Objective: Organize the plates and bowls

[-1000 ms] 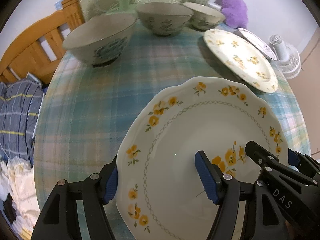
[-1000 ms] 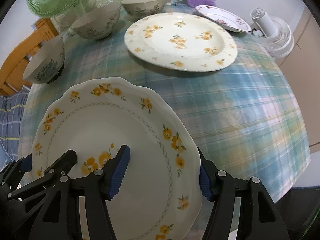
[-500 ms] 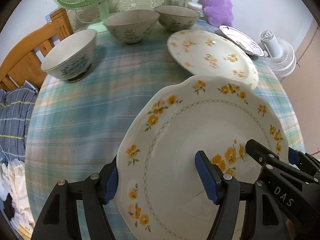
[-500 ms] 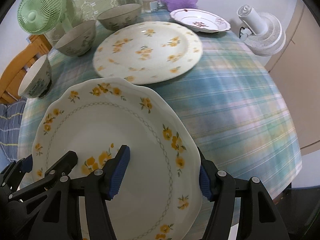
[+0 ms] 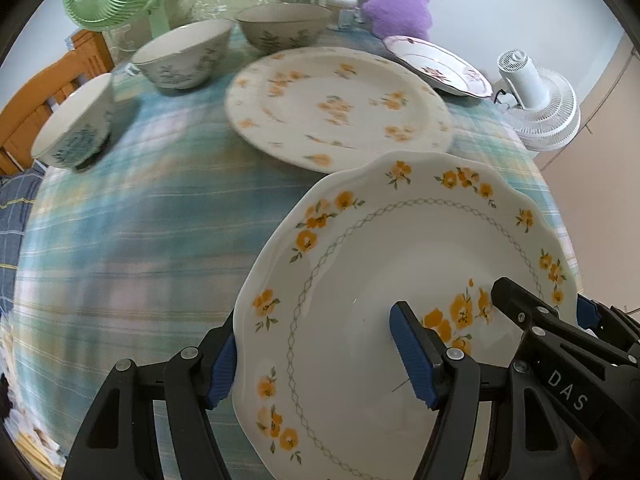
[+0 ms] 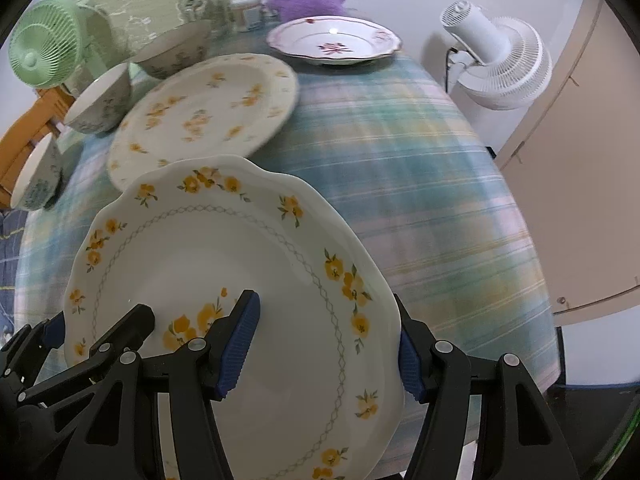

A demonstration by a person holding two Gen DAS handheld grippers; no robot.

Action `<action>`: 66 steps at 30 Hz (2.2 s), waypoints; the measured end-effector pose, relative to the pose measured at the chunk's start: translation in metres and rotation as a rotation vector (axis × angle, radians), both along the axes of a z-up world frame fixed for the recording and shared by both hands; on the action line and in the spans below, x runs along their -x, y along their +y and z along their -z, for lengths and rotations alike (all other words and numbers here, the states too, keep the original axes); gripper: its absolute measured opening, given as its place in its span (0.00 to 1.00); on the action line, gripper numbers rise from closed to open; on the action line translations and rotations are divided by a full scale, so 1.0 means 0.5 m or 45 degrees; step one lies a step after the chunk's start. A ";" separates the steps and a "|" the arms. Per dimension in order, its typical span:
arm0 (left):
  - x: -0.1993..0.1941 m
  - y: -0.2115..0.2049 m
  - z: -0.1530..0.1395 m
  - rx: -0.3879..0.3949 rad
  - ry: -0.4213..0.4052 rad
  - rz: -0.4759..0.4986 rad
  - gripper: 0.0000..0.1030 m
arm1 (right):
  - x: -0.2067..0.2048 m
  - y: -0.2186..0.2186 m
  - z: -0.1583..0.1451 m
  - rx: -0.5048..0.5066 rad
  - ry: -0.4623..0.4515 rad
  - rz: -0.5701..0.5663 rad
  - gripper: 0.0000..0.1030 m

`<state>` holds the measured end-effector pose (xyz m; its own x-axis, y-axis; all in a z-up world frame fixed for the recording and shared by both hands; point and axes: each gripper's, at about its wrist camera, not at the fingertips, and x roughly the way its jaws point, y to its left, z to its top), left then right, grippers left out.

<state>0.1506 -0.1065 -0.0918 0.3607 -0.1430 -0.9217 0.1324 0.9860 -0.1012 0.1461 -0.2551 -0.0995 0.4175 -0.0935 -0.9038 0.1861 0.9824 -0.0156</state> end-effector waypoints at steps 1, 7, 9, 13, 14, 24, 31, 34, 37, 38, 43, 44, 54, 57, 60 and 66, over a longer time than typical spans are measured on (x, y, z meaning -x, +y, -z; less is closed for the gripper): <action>-0.001 -0.011 0.001 0.002 0.002 0.000 0.68 | -0.001 -0.014 0.000 0.005 0.002 0.001 0.65; -0.012 -0.081 0.013 0.007 0.017 -0.018 0.68 | -0.011 -0.084 0.008 0.015 0.016 -0.008 0.65; -0.016 -0.101 0.018 0.008 0.023 -0.025 0.68 | -0.015 -0.105 0.011 0.015 0.021 -0.015 0.65; -0.027 -0.141 0.030 0.002 0.038 -0.035 0.68 | -0.024 -0.149 0.020 0.016 0.035 -0.026 0.65; -0.028 -0.147 0.031 0.000 0.040 -0.037 0.68 | -0.025 -0.155 0.021 0.014 0.038 -0.028 0.65; -0.046 -0.187 0.040 -0.062 0.006 -0.085 0.68 | -0.044 -0.202 0.035 -0.025 0.038 -0.062 0.64; -0.050 -0.190 0.043 -0.065 0.009 -0.099 0.68 | -0.057 -0.213 0.035 -0.029 0.035 -0.075 0.64; -0.049 -0.186 0.040 -0.062 0.018 -0.107 0.68 | -0.058 -0.211 0.030 -0.007 0.030 -0.076 0.65; -0.046 -0.181 0.028 -0.054 0.009 -0.101 0.70 | -0.052 -0.204 0.013 0.031 -0.003 -0.081 0.65; -0.042 -0.179 0.023 -0.052 0.005 -0.098 0.70 | -0.049 -0.204 0.009 0.027 -0.003 -0.078 0.66; -0.030 -0.158 -0.006 -0.032 -0.031 -0.068 0.77 | -0.028 -0.199 -0.024 0.043 -0.042 -0.046 0.72; -0.027 -0.152 -0.013 -0.027 -0.049 -0.055 0.77 | -0.024 -0.197 -0.030 0.046 -0.051 -0.043 0.73; -0.002 -0.083 -0.080 -0.016 -0.128 -0.012 0.86 | 0.018 -0.141 -0.100 0.038 -0.144 0.018 0.76; 0.002 -0.057 -0.098 -0.019 -0.159 -0.009 0.89 | 0.023 -0.118 -0.116 0.024 -0.154 0.029 0.76; 0.005 -0.036 -0.116 -0.025 -0.193 0.002 0.90 | 0.028 -0.095 -0.133 0.017 -0.169 0.047 0.76; -0.015 0.004 -0.146 -0.015 -0.216 0.020 0.91 | 0.027 -0.043 -0.178 0.031 -0.238 0.023 0.76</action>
